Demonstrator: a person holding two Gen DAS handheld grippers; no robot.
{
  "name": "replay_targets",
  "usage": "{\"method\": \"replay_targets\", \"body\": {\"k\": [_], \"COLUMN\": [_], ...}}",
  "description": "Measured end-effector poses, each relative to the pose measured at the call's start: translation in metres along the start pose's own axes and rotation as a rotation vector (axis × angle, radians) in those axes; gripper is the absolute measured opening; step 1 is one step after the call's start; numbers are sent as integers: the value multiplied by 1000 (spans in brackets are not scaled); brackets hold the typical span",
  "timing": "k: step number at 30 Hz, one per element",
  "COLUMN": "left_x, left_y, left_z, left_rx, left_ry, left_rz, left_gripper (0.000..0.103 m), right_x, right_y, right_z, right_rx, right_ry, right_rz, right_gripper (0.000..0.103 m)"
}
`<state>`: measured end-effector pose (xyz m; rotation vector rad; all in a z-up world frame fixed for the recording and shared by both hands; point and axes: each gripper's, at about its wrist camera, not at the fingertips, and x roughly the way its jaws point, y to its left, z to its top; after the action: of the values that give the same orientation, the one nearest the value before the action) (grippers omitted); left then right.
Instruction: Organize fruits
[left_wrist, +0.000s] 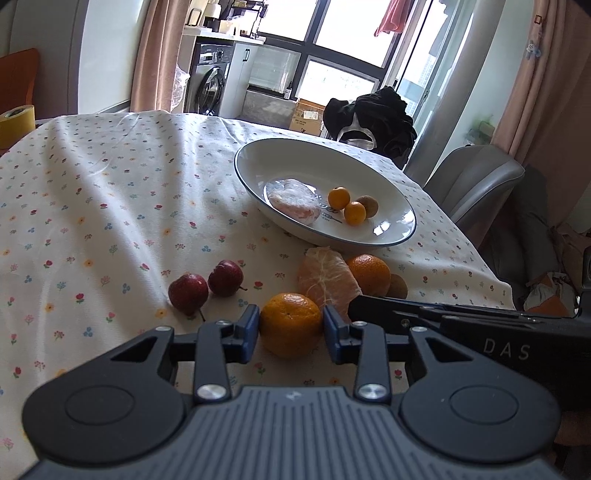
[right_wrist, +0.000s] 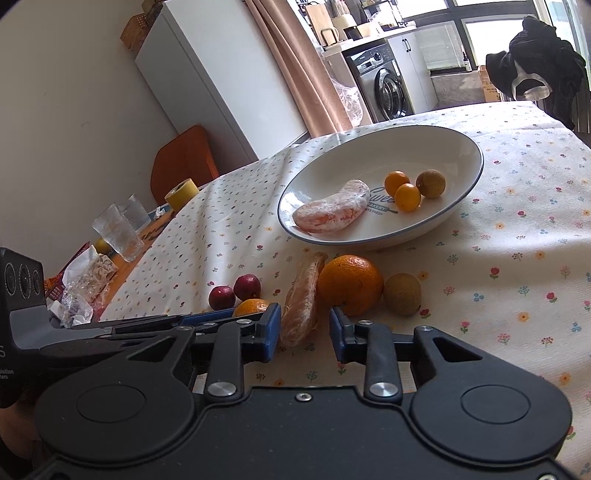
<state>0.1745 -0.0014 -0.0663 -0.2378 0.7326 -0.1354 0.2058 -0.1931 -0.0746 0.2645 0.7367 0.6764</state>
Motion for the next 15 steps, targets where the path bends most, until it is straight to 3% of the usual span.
{"method": "replay_targets", "body": {"k": [15], "left_x": [-23], "left_y": [20], "left_z": [-1], "left_rx": [-22], "left_ry": [-32], "left_rz": [65], "left_gripper": [35], "right_x": [24], "right_y": [9], "right_z": [2], "right_rx": [12], "right_ry": [38], "right_rz": [-2], "right_gripper": [31]}}
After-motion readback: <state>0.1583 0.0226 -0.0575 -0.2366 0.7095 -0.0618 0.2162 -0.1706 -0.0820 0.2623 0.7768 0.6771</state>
